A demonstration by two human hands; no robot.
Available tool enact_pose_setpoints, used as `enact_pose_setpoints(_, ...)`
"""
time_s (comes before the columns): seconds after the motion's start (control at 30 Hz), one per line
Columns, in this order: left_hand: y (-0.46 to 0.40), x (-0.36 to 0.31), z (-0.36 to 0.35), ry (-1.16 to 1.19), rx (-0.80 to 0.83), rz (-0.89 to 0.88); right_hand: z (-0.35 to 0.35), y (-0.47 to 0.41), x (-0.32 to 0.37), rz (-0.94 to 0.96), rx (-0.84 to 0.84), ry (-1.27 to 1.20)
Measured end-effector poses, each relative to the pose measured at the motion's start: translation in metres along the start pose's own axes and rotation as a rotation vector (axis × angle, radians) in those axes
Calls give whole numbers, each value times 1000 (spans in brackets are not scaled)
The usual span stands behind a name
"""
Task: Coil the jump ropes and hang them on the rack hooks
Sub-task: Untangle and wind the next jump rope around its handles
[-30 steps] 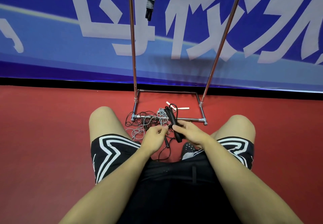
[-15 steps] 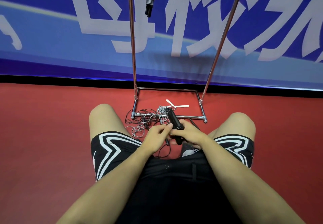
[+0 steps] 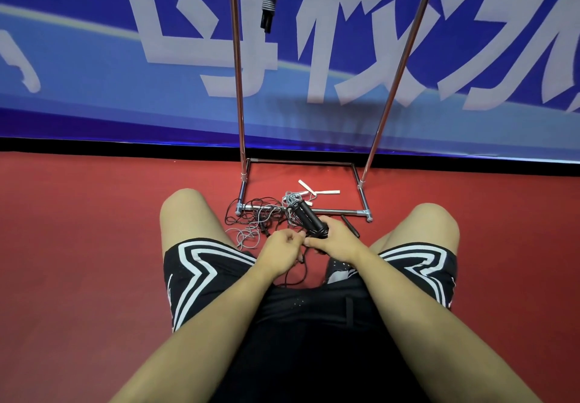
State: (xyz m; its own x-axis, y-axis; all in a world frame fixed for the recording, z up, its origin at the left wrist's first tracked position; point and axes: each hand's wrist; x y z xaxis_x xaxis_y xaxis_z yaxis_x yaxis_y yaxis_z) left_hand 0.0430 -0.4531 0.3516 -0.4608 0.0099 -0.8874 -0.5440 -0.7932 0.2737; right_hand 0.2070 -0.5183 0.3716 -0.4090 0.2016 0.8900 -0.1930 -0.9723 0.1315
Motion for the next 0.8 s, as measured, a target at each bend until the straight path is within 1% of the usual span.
enact_pose_setpoints(0.07, -1, 2, -1, 9, 19, 35, 1, -1, -2, -5, 4, 40)
enact_pose_setpoints(0.17, -4, 5, -1, 85, 10, 55, 1, -1, -1, -25, 30, -22)
enact_pose_setpoints(0.23, -6, 6, -1, 112, -11, 50, 0, 0, 3, -87, 56, -163)
enact_pose_setpoints(0.33, -8, 7, -1, 115, -27, 63, -2, -1, 4, -191, 81, -492)
enact_pose_setpoints(0.37, -8, 8, -1, 119, -28, 68, -1, -2, 3, -198, 87, -532)
enact_pose_setpoints(0.43, -9, 8, 0, 95, -43, 61, 0, -2, 0, -190, 121, -489)
enact_pose_setpoints(0.53, -8, 8, 1, 63, -87, 51, 3, -2, -4, -150, 159, -282)
enact_pose_setpoints(0.63, -6, 5, 1, 76, -78, 30, 3, -3, -7, -116, 99, -160)
enact_pose_setpoints(0.8, -10, 9, 1, 96, -70, 17, 7, -2, 0, -115, -8, -136)
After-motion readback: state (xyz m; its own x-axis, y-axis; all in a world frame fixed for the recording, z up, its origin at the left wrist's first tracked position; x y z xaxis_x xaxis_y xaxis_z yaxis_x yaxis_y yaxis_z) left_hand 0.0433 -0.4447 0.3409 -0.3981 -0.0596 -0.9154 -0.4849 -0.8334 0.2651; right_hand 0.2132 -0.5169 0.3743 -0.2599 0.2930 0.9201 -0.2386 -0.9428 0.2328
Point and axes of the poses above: each hand's wrist, its own y-axis away from the middle knuckle, its own z-axis out of the back of the hand, x = y × z, and after that the axes turned 4 degrees about z, right-handed
